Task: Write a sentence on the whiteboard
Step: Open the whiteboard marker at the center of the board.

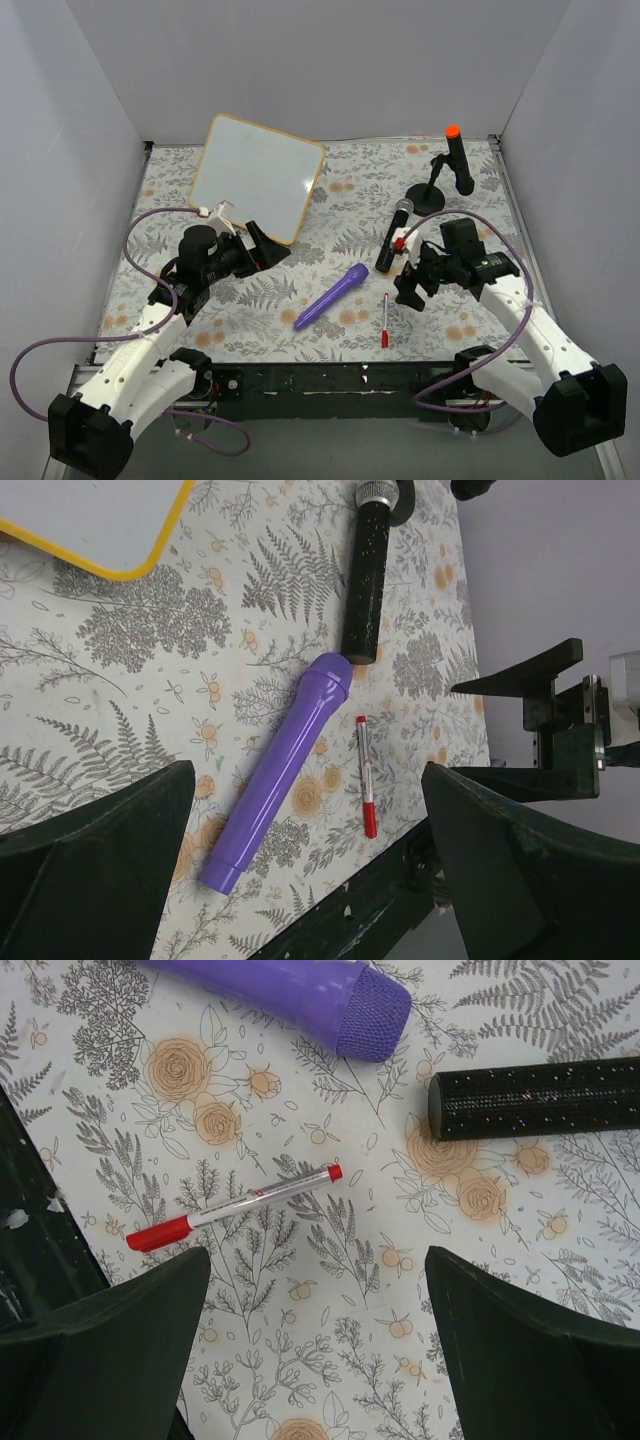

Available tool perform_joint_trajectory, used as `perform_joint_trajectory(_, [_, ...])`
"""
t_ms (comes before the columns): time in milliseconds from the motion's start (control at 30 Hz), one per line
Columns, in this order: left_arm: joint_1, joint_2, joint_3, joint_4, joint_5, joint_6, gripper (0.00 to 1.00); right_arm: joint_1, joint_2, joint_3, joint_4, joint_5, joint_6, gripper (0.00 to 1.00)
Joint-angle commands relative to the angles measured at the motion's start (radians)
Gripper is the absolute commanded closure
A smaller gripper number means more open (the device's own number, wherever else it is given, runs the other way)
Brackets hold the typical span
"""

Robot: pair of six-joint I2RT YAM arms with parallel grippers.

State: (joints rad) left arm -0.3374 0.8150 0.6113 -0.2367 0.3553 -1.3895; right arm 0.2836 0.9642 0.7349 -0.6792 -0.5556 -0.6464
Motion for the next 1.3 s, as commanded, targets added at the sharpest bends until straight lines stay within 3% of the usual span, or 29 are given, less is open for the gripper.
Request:
perform_joint_trajectory(0, [-0.07, 0.023, 0.035, -0.035, -0.078, -0.023, 0.02, 0.126, 0.092, -0.006, 0.119, 0.193, 0.097, 0.04])
perform_joint_trajectory(333, [-0.1, 0.006, -0.013, -0.03, -0.128, -0.028, 0.02, 0.336, 0.326, 0.006, 0.153, 0.299, 0.175, 0.16])
perform_joint_trajectory(600, [-0.098, -0.04, -0.039, -0.046, -0.17, 0.0, 0.02, 0.374, 0.458, 0.038, 0.106, 0.313, 0.18, 0.22])
perform_joint_trajectory(833, [-0.098, -0.065, -0.044, -0.053, -0.179, 0.023, 0.02, 0.413, 0.513, 0.054, 0.083, 0.333, 0.174, 0.31])
perform_joint_trajectory(1067, [-0.098, -0.108, -0.065, -0.056, -0.162, 0.027, 0.02, 0.433, 0.515, 0.06, 0.049, 0.399, 0.085, 0.55])
perform_joint_trajectory(1267, [-0.098, -0.109, -0.085, -0.041, -0.122, 0.024, 0.02, 0.436, 0.472, 0.017, 0.024, 0.457, -0.001, 0.56])
